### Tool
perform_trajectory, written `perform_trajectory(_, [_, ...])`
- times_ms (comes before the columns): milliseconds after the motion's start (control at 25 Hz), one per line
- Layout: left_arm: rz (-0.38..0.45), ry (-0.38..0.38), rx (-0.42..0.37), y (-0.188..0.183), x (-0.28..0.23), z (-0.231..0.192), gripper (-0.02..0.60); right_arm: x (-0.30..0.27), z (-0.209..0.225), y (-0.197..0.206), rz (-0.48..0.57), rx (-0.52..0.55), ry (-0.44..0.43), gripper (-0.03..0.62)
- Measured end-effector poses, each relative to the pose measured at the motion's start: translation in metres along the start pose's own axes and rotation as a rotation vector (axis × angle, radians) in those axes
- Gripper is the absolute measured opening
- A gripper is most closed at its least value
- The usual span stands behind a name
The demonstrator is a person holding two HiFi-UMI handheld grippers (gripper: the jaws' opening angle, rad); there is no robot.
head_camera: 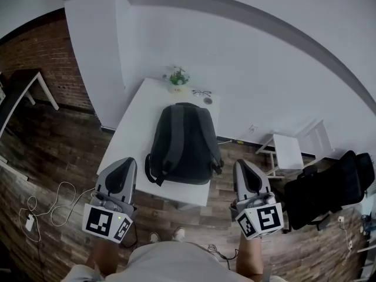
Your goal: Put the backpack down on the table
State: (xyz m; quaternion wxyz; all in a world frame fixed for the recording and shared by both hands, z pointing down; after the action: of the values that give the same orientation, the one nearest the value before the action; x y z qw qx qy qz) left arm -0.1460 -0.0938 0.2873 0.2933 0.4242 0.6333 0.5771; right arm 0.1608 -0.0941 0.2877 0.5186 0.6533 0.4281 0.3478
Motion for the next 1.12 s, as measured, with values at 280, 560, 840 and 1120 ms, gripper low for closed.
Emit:
perform_trajectory(280, [0.002,-0.001,-0.001,-0.002,-0.007,0.002,0.017,0.005,0.006,0.003,0.004,-0.026,0.016,0.04])
perform_trajectory(560, [0.002,0.008,-0.001,-0.003,-0.011,0.01,0.017,0.004,0.005,0.002,0.012,-0.016,-0.005,0.04])
perform_trajectory(840, [-0.004,0.004,0.01,0.003,-0.011,0.011,0.017,0.001,0.003,0.007,0.002,-0.017,-0.019,0.04])
perform_trajectory(1120, [-0.002,0.012,0.005,0.009,-0.012,0.014,0.017,0.003,-0.001,0.012,0.01,-0.022,-0.017,0.038])
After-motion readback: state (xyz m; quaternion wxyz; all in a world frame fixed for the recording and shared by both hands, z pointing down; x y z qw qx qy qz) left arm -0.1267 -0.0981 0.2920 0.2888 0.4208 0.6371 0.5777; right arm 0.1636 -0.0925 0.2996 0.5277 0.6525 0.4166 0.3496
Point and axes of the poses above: the fingertips, and each gripper's own axes: x backward along the fingers, z to its right, y out of its underside, the point moved 6 cm from there along x, backward along the fingers, and after that the axes turned 9 degrees about x, right-handed, at the moved point
